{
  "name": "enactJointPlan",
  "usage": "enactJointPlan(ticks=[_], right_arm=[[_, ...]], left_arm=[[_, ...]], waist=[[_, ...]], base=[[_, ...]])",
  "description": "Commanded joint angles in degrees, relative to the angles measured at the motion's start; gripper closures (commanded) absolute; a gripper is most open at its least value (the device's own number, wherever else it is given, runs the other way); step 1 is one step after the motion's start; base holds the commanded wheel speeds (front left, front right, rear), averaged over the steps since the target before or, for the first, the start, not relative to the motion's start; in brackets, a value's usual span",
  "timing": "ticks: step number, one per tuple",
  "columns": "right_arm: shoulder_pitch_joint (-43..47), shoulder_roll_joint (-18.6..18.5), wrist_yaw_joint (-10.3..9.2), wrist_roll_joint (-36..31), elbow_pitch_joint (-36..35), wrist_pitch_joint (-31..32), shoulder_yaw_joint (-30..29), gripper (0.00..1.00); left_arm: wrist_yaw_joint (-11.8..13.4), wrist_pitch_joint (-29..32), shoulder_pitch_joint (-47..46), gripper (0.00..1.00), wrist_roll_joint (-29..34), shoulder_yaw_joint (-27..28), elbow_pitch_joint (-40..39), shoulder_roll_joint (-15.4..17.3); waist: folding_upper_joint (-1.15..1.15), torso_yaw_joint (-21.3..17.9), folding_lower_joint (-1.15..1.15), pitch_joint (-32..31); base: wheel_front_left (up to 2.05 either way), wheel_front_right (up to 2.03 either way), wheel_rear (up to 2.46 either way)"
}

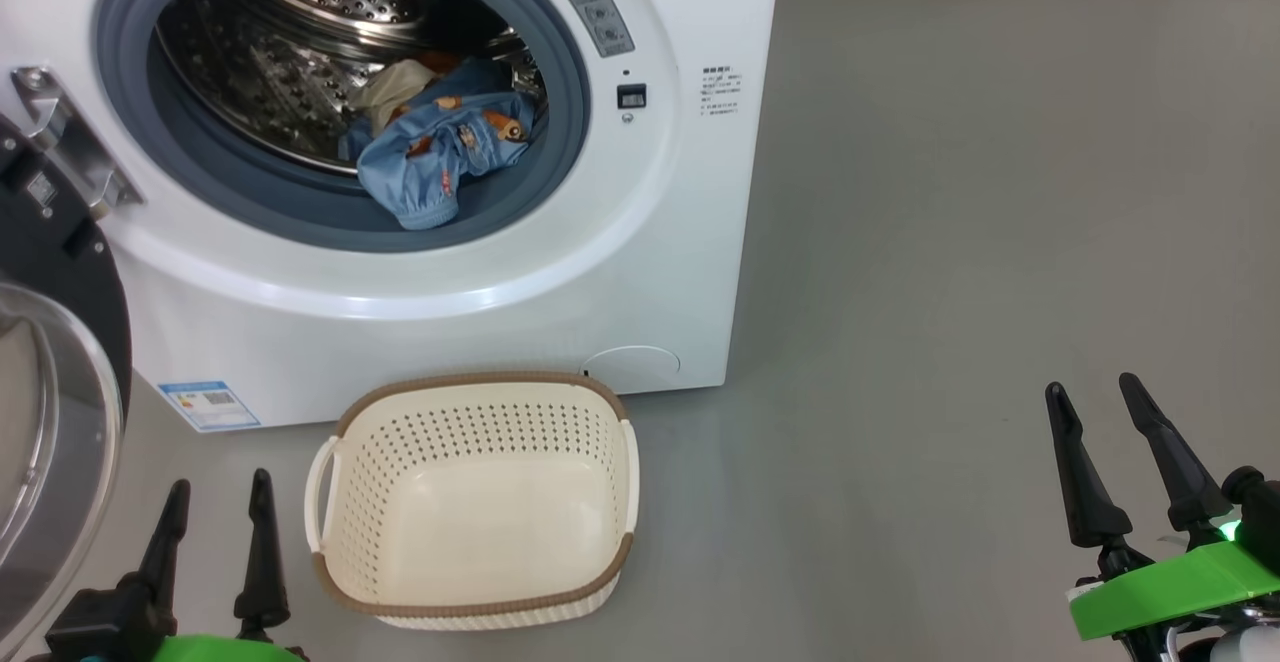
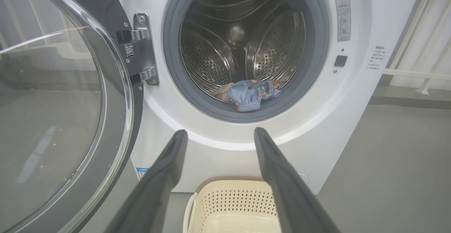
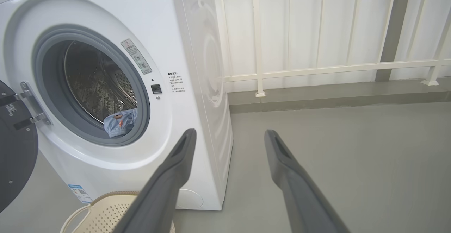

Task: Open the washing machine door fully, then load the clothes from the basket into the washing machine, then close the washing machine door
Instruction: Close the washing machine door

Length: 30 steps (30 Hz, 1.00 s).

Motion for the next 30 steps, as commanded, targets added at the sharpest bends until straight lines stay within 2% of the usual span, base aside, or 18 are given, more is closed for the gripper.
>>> enactJointPlan(ticks=[1,17,25,30], right_arm=[[-0.83,-1.01,0.42,-0.12,-1.38,-0.46,0.93,0.0],[-0.42,-0.63,0.42,-0.27,-1.71,-0.46,0.47,0.0],[-1.23,-0.71,0.42,-0.22,-2.09,-0.46,2.72,0.0],[-2.43,-1.0,0.42,-0.1,-1.91,-0.46,5.02,0.0]], left_arm=[[-0.19,-0.37,-0.52,0.0,-0.14,1.21,-2.04,1.55],[-0.2,-0.37,-0.32,0.0,-1.39,-0.72,-2.7,2.01],[-0.19,-0.37,-0.11,0.0,-1.87,-0.41,-3.51,0.83],[-0.1,-0.37,1.41,0.0,-1.75,1.06,-4.89,-0.32]], waist=[[0.0,0.0,0.0,-0.06],[0.0,1.33,0.0,0.3],[0.0,5.05,0.0,0.97],[0.0,10.04,0.0,1.16]], base=[[-0.92,0.92,0.0],[-0.17,0.17,0.0],[0.0,0.0,0.0],[0.0,0.0,0.0]])
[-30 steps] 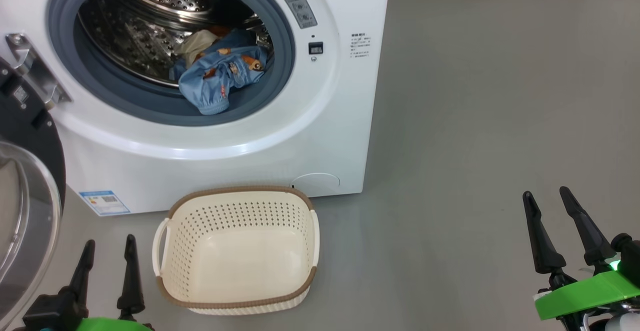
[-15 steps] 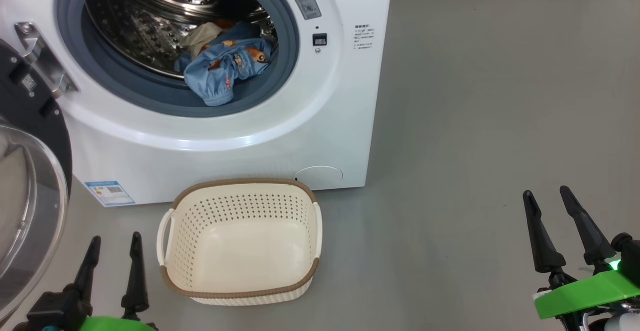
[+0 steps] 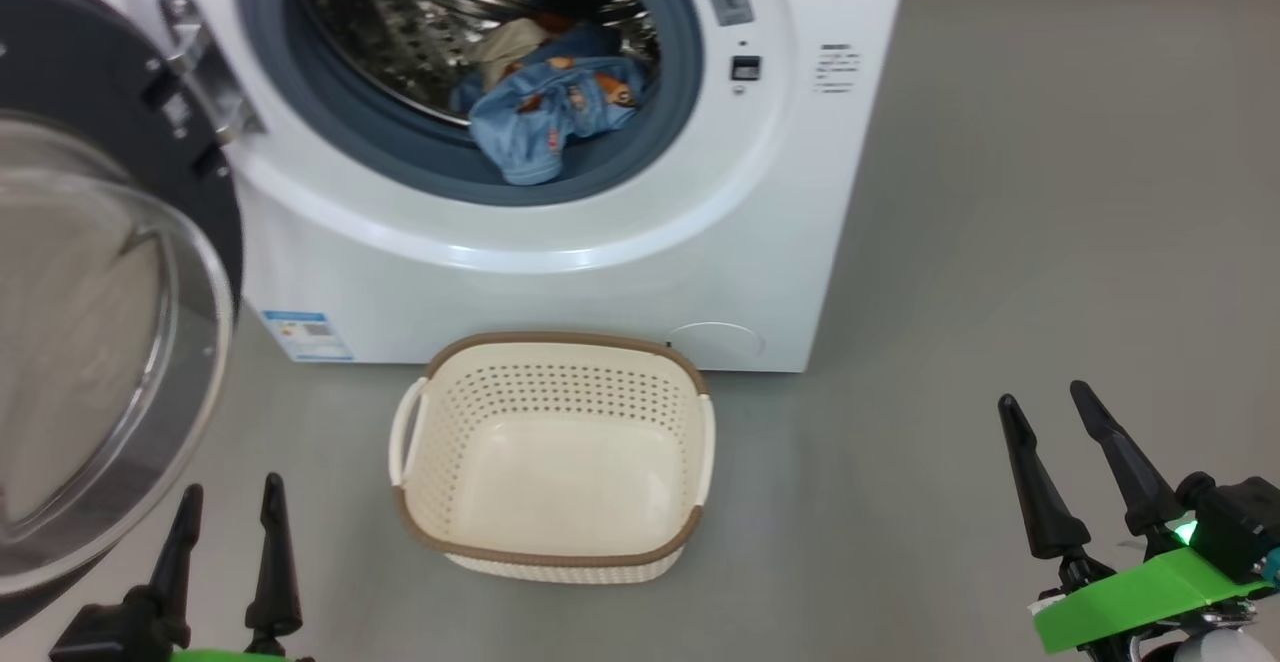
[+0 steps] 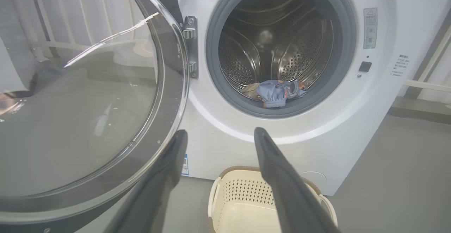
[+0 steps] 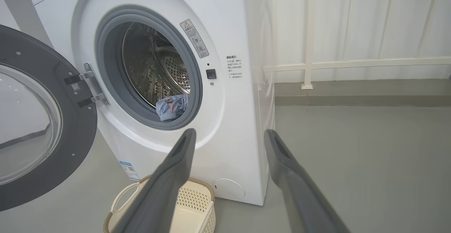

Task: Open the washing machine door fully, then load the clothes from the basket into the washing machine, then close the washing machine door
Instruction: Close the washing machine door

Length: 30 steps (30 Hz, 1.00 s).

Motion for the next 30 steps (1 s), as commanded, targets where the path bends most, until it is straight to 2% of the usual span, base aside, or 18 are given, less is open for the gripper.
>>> enactJointPlan(ticks=[1,20,30], right_arm=[[-2.34,-1.37,0.42,-0.08,-1.32,-0.46,1.48,0.0],[-3.63,-3.33,0.42,-0.11,-0.98,-0.46,6.23,0.0],[-7.03,-3.91,0.42,0.75,0.2,-0.46,11.46,0.0]], left_arm=[[-0.11,-0.37,-0.03,0.0,-0.63,2.16,-2.1,0.61],[0.68,-0.37,3.64,0.0,-2.51,3.71,-4.75,-0.66],[3.47,-0.37,6.53,0.0,-5.79,4.1,-7.95,-0.68]], waist=[[0.0,3.57,0.0,0.26],[0.0,23.06,0.0,0.48],[0.0,24.62,0.0,1.36]], base=[[0.0,0.0,0.0],[0.0,0.0,0.0],[0.0,0.0,0.0]])
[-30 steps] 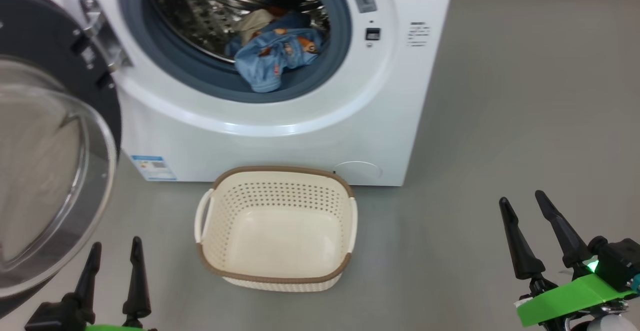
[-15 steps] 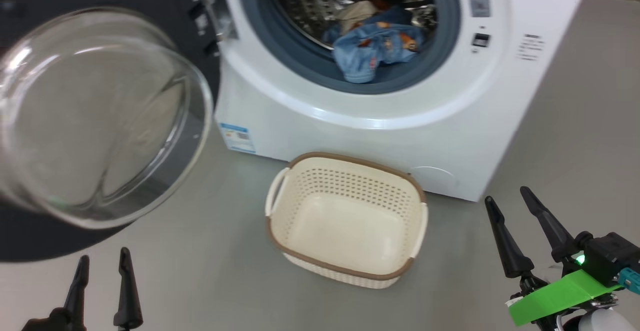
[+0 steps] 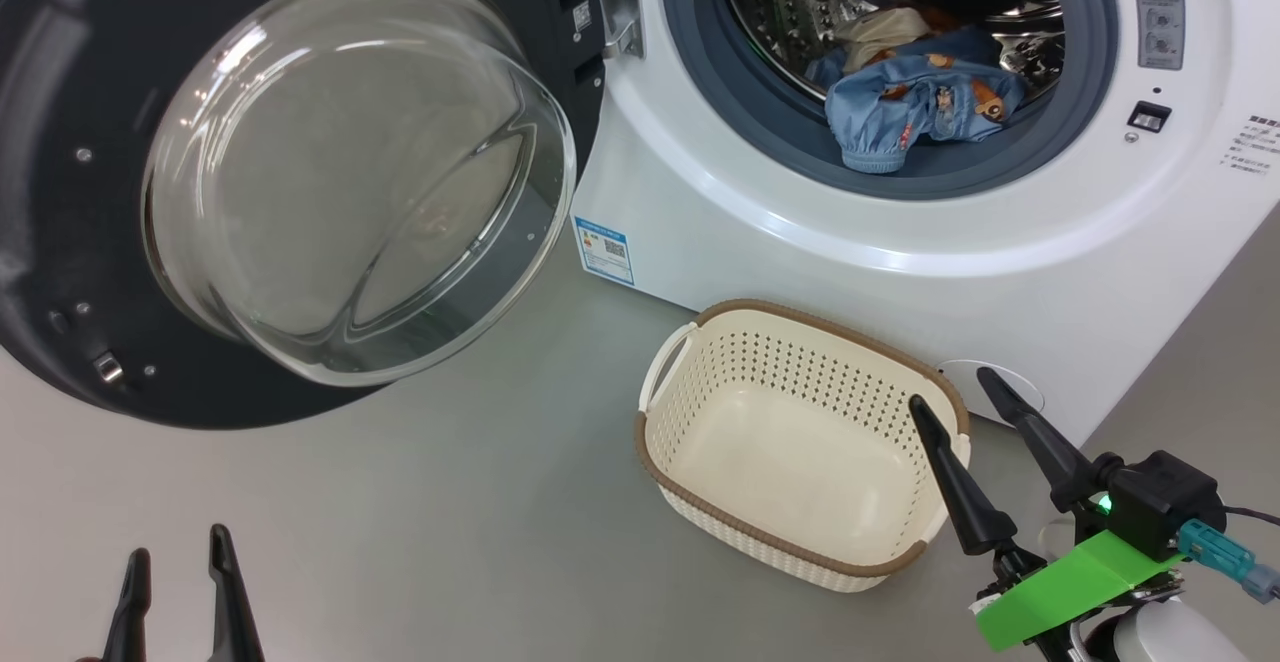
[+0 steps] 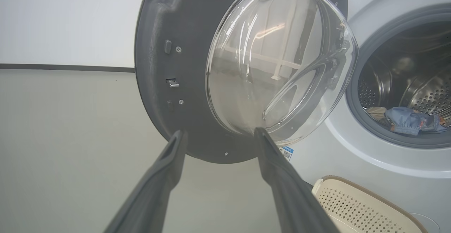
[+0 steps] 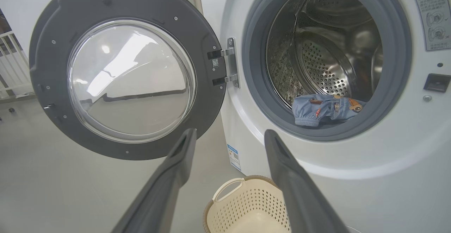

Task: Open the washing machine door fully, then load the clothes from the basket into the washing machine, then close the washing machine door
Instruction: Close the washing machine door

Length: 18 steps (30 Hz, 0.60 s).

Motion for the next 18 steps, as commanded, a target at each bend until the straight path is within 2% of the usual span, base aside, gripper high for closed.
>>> enactJointPlan(ticks=[1,16,18], right_arm=[[-1.71,-1.05,0.42,0.76,-0.85,-0.46,1.37,0.0],[-2.72,-1.73,0.42,1.6,-0.21,-0.46,2.88,0.0],[-2.59,-1.65,0.42,1.61,-0.19,-0.46,2.82,0.0]], left_arm=[[0.96,-0.37,-0.21,0.0,-0.36,1.95,-2.31,0.73],[2.16,-0.37,1.1,0.0,-1.38,1.85,-4.6,0.72],[2.13,-0.37,0.94,0.58,-1.54,1.9,-4.68,0.72]], waist=[[0.0,0.32,0.0,0.41],[0.0,0.58,0.0,1.09],[0.0,0.62,0.0,1.11]], base=[[0.0,0.0,0.0],[0.0,0.0,0.0],[0.0,0.0,0.0]])
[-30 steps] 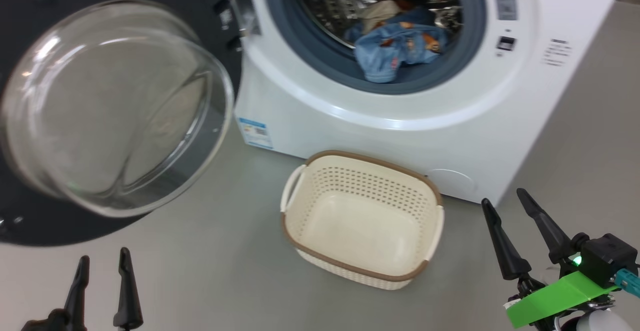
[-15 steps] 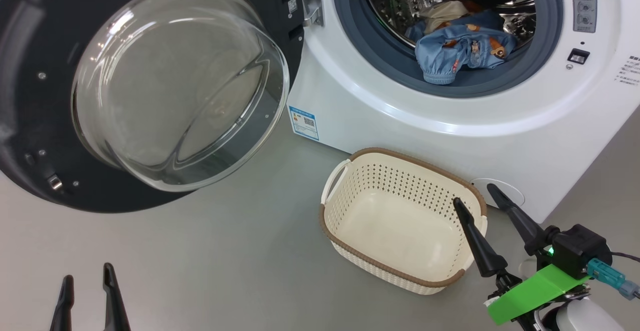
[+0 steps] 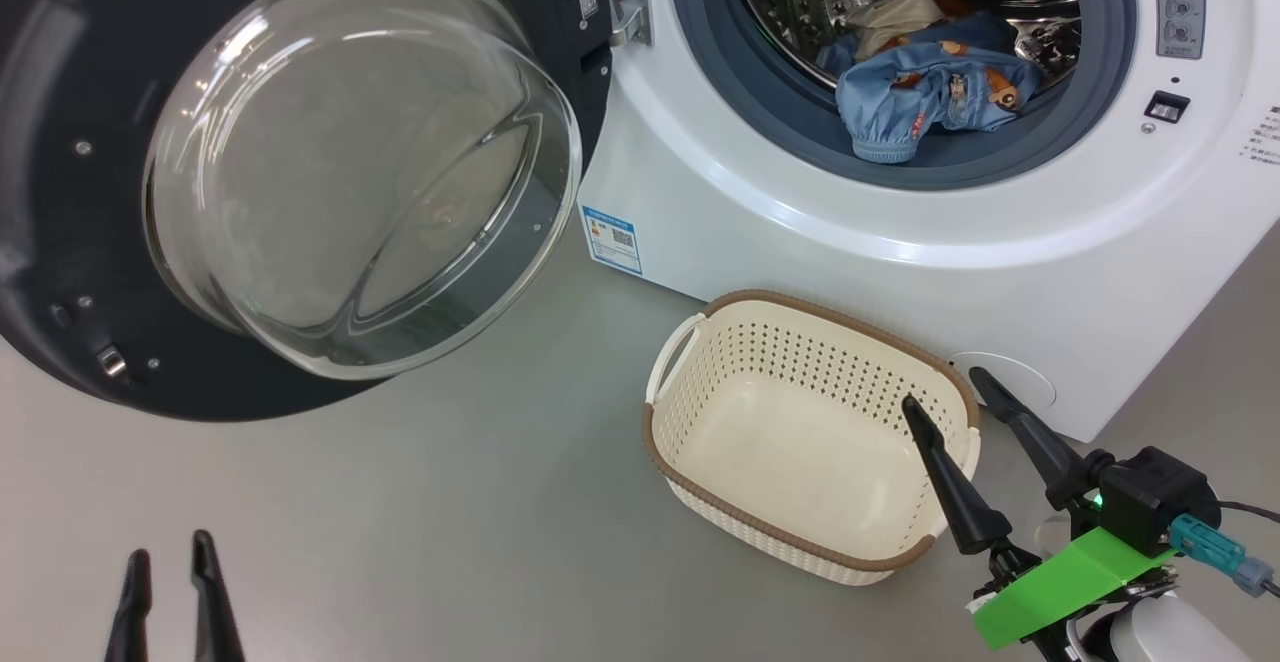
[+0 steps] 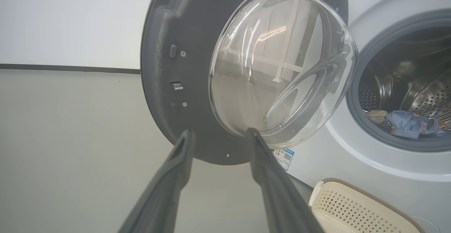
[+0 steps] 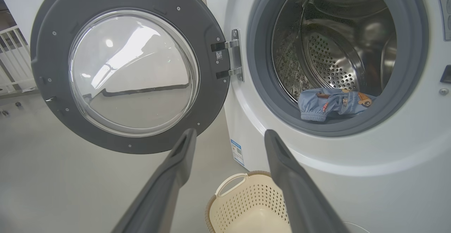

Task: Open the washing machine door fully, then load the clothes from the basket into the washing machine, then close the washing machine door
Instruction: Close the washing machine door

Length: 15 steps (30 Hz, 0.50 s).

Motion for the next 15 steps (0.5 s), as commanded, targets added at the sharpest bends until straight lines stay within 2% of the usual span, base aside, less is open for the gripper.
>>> enactJointPlan(ticks=[1,2,10,15], right_arm=[[-1.29,-0.66,0.42,1.07,-1.1,-0.46,0.84,0.0],[-1.25,-0.62,0.42,1.06,-1.09,-0.46,0.81,0.0],[-1.93,-0.41,0.42,1.23,-0.94,-0.46,1.21,0.0],[-2.68,-0.3,0.42,1.43,-0.72,-0.46,1.8,0.0]], left_arm=[[0.2,-0.37,-0.88,0.83,-0.39,1.89,-1.93,0.74],[0.13,-0.37,-0.97,1.0,-0.44,1.94,-2.09,0.74],[-1.53,-0.37,-2.04,1.0,-0.22,3.03,-5.29,0.74],[-3.36,-0.37,-4.4,1.0,-3.48,7.59,-9.78,0.85]], waist=[[0.0,0.03,0.0,0.02],[0.0,0.07,0.0,0.05],[0.0,0.49,0.0,1.03],[0.0,0.7,0.0,1.55]], base=[[0.0,0.0,0.0],[0.0,0.0,0.0],[0.0,0.0,0.0],[0.0,0.0,0.0]])
